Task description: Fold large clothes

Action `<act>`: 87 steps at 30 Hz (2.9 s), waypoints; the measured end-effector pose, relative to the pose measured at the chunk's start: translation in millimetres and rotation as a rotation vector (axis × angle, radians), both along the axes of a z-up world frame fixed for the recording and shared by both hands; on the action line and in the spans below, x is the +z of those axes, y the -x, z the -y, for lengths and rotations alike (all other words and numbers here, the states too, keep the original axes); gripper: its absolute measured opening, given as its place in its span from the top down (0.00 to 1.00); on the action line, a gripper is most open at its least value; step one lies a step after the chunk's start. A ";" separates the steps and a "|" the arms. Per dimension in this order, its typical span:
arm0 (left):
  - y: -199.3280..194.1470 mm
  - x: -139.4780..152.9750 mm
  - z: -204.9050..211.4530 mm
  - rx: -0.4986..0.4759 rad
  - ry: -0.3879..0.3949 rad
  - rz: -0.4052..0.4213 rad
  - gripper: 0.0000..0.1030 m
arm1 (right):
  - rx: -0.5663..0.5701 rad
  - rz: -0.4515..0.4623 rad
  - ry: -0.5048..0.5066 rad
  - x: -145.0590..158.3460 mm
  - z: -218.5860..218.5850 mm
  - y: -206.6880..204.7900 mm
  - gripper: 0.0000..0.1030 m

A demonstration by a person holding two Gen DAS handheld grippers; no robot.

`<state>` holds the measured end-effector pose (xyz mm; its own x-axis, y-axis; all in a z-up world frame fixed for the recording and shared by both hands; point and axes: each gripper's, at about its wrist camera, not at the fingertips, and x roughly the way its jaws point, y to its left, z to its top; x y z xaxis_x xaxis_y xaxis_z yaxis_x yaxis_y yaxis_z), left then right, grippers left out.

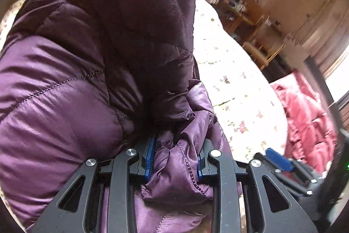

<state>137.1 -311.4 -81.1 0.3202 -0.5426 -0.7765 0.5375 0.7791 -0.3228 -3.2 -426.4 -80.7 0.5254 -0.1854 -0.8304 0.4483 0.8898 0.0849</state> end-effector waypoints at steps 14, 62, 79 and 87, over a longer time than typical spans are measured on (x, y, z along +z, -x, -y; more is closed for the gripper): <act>11.0 60.8 -32.1 -0.029 0.115 0.053 0.27 | -0.022 -0.010 0.009 -0.1 -4.7 3.5 0.59; -7.3 24.1 -174.8 0.395 0.052 0.060 0.41 | 0.279 0.067 0.212 83.0 -141.4 -39.9 0.51; -10.4 21.6 -184.1 0.412 0.045 0.042 0.41 | 0.285 0.071 0.247 91.5 -150.9 -37.5 0.49; -15.4 23.8 -185.2 0.417 0.045 0.038 0.41 | 0.280 0.092 0.260 103.9 -155.3 -35.5 0.49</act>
